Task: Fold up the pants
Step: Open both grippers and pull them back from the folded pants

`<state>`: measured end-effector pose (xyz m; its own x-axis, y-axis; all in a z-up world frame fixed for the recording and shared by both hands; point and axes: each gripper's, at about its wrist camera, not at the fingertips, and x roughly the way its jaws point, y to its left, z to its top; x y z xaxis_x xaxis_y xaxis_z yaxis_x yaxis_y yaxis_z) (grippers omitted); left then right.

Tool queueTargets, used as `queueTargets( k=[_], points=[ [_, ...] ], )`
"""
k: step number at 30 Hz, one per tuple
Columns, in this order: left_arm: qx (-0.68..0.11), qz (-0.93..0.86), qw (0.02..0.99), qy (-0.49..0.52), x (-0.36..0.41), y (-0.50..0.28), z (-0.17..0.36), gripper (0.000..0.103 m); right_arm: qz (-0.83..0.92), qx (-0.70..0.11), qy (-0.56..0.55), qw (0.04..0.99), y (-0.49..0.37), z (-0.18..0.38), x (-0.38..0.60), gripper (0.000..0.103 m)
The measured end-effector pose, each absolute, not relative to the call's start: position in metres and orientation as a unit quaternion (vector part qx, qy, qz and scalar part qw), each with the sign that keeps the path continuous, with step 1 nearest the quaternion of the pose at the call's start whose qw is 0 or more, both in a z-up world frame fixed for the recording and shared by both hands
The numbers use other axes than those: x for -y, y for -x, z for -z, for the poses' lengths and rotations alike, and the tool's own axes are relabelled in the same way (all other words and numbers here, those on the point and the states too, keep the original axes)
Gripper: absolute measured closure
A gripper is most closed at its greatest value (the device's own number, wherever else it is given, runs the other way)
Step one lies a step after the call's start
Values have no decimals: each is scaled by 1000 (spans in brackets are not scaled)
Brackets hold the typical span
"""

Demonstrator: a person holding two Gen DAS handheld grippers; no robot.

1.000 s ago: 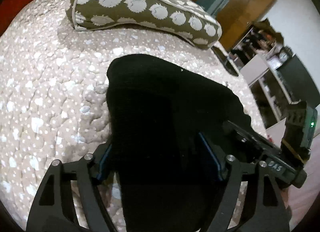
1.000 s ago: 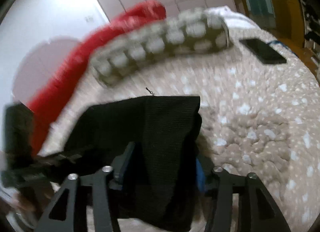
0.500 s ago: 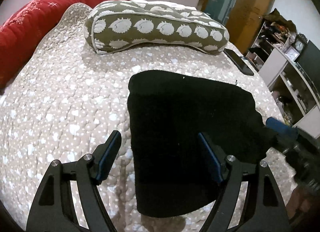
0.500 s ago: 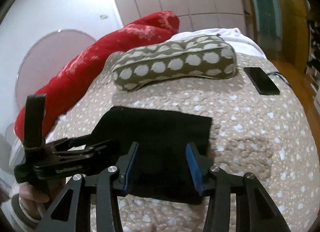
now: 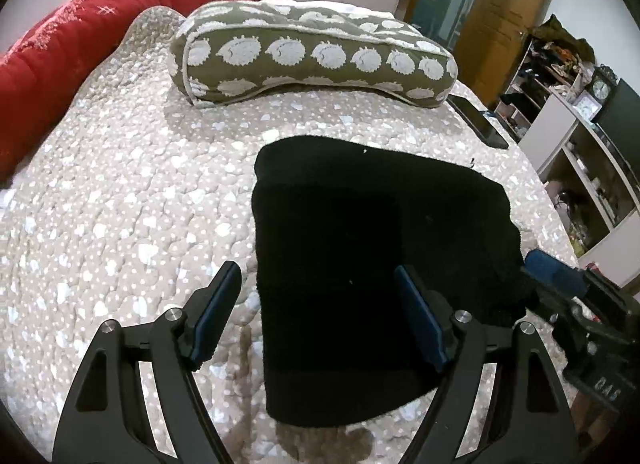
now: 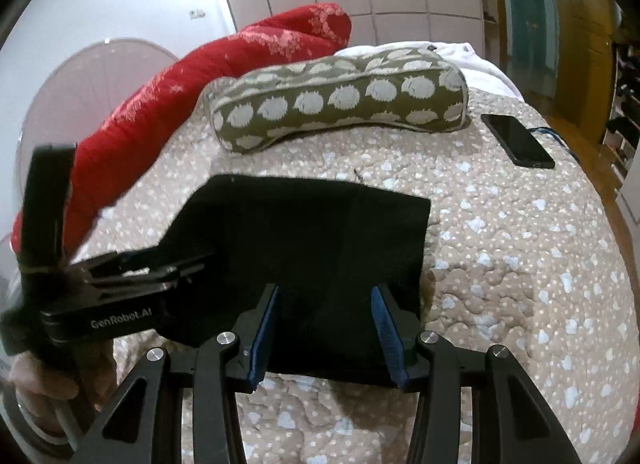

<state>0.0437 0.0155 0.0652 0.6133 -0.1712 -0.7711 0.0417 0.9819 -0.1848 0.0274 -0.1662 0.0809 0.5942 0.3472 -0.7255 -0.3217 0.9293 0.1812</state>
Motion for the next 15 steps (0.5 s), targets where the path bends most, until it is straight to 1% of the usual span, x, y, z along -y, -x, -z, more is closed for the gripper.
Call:
queueTargets(
  k=[3,7,15],
  points=[
    [-426,60,900,71,-14,-40,-73,24,-178,-396,-25,900,-25,-87,169,57],
    [-419,58,905,53,-10,-42,-79,23,-171,-401,-22,900,-31,-87,168,57],
    [-438,48,896,64,-18,-58,-64,23,-162,-408,-8,899,-43,-82,163,57]
  ],
)
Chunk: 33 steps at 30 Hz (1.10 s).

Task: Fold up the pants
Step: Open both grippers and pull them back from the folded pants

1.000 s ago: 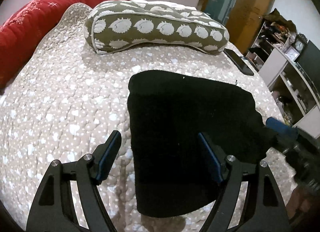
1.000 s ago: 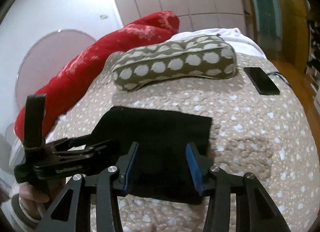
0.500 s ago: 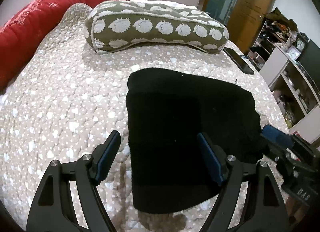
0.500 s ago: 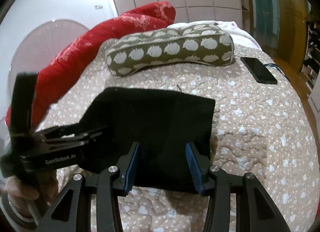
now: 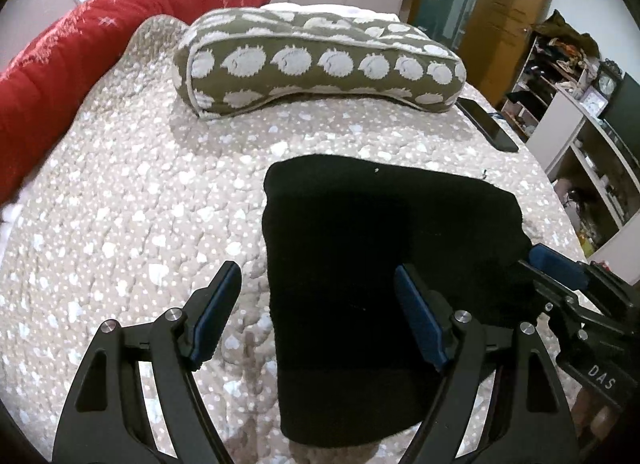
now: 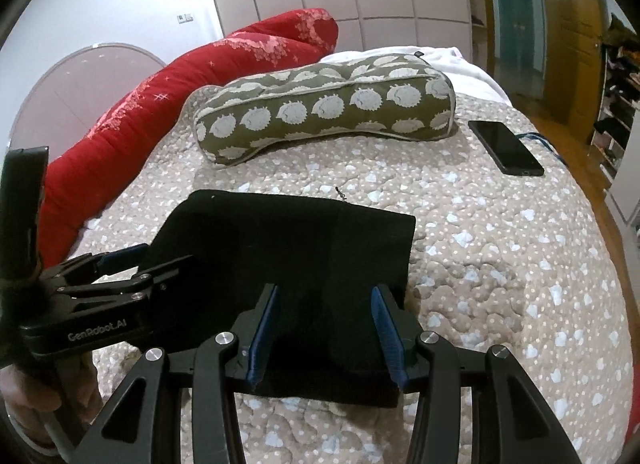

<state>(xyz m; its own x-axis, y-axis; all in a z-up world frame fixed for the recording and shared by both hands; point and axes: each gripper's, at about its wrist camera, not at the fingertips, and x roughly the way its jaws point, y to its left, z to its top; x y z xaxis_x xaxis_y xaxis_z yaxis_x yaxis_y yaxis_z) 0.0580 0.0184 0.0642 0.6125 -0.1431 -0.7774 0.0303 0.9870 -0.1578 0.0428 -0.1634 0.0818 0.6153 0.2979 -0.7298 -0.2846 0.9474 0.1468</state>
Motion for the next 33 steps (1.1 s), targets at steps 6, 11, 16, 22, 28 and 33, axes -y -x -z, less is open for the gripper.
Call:
queueTargets(
  k=[6,11,16,22,28,33],
  points=[
    [-441,57,893,70,-19,-65,-58,22,-151,-420,-7,895,-56,-71,166,57],
    [-446,64,888,89,-22,-74,-51,19,-150,-426,2,892,-66,-62,164,57],
    [-451,68,884,107,-26,-77,-47,16,-154,-432,13,888,-75,-57,159,57],
    [-452,66,883,110,-29,-76,-49,16,-156,-432,11,888,-72,-60,160,57],
    [-450,59,884,110,-30,-66,-54,16,-162,-412,-31,896,-56,-77,173,56],
    [-428,40,900,77,-22,-50,-65,17,-157,-406,-20,900,-48,-86,173,56]
  ],
)
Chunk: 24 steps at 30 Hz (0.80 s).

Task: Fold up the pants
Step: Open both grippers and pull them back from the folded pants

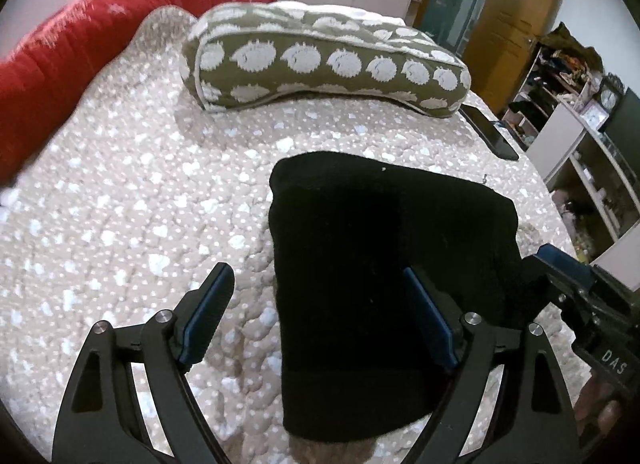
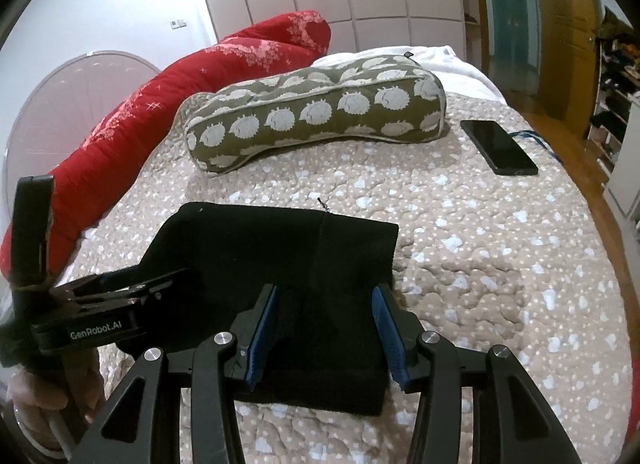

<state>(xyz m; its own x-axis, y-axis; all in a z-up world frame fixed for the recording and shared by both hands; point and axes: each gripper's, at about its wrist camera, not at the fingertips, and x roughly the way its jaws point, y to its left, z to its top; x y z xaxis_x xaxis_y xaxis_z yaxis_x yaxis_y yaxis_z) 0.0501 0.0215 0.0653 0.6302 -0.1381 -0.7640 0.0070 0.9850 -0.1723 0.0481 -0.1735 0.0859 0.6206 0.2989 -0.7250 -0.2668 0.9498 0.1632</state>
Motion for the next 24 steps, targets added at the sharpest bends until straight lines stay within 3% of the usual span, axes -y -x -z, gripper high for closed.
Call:
queueTargets(
  k=[24],
  points=[
    [-366,-12,930,19,-14,13,-93,17,-136,-383,-25,913,-16,-95,165,55]
  ],
)
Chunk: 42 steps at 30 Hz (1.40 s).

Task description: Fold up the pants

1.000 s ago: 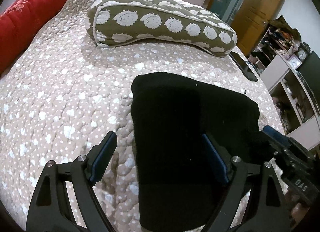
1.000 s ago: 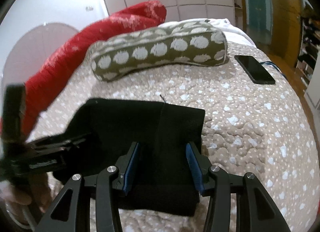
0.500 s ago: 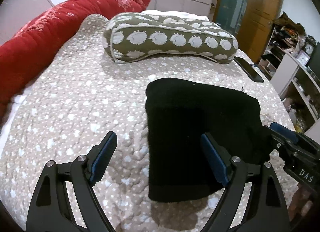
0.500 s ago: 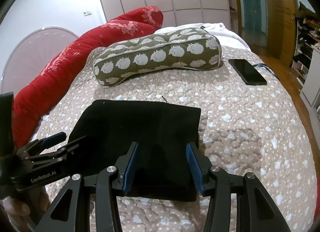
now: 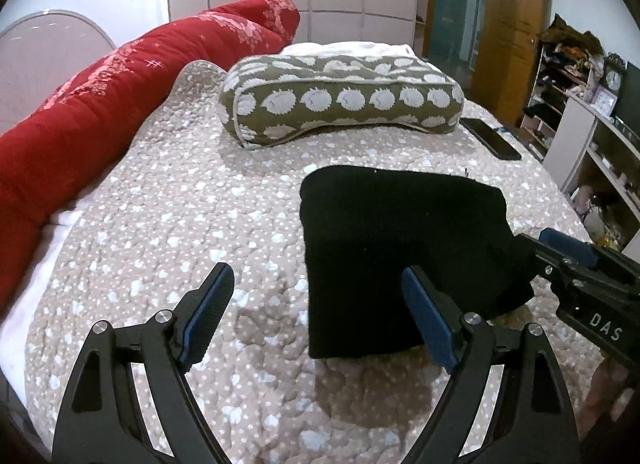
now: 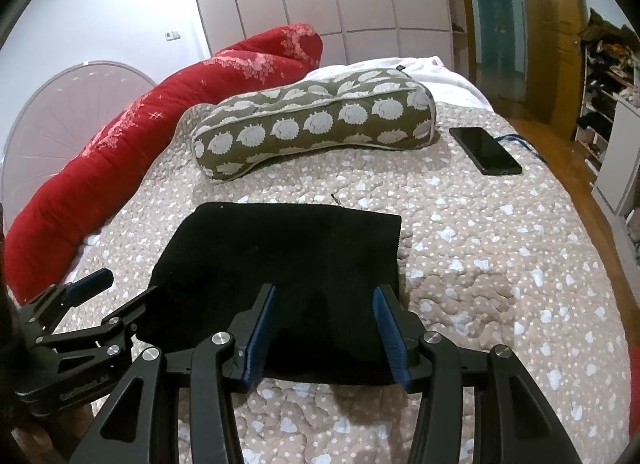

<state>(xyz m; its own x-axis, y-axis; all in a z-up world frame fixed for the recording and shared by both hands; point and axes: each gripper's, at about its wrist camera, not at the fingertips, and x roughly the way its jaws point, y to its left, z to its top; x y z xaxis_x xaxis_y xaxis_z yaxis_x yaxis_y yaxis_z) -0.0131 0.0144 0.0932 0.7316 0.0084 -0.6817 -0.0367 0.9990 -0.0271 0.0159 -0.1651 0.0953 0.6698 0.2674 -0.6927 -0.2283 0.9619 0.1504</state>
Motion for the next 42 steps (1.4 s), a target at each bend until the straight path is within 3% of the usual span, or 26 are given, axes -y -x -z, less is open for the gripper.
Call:
queueTargets(
  k=[42],
  points=[
    [-331,-41,943,3,-13,53,-109,16,-125,-373,-25,919,14,-105,169,54]
  ],
)
